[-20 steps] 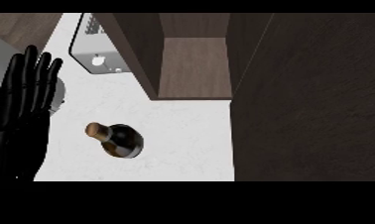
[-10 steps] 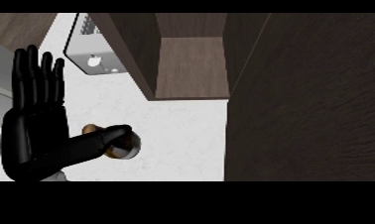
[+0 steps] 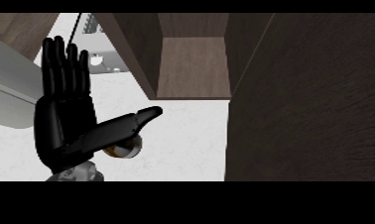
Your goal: Pick up the wine, place it into the cabinet and close the cabinet
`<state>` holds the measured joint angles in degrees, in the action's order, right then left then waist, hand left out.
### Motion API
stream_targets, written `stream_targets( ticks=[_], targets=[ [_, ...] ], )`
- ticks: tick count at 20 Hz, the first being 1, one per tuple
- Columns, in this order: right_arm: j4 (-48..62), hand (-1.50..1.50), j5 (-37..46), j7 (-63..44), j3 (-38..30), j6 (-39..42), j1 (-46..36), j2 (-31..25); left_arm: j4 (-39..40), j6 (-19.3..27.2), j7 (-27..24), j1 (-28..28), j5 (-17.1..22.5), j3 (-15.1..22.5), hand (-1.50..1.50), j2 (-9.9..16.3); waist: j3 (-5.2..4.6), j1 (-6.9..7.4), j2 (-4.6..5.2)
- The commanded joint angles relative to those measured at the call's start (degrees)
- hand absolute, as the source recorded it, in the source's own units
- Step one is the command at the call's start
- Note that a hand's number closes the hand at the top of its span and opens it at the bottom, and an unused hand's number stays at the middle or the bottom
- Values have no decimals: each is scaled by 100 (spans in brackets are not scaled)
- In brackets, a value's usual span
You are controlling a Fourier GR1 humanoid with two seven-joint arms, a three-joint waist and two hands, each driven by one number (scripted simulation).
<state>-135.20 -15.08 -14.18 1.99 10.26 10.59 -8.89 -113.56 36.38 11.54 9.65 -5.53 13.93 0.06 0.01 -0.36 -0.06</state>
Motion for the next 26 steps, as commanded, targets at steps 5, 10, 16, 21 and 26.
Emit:
stream_targets(
  ticks=[5,10,16,21,26],
  targets=[
    [-46,-150,-377,-430,-463,183,-167,-51,-101,528,516,254,-351,343,-150,-5,1,24,1],
    [-309,-150,-13,-507,-87,126,-15,243,89,504,-26,46,-188,408,-150,-5,-1,20,1],
    [-129,-150,-380,-659,-451,244,-315,134,-187,1009,202,-261,-630,931,-150,-5,0,25,0],
    [-519,-150,155,-746,6,85,-82,421,-317,761,286,-644,-670,709,-150,-4,-1,26,-1],
    [-384,-150,-110,-910,-402,105,-442,193,-269,714,-454,-1284,-312,728,-150,11,-4,29,3]
  ],
)
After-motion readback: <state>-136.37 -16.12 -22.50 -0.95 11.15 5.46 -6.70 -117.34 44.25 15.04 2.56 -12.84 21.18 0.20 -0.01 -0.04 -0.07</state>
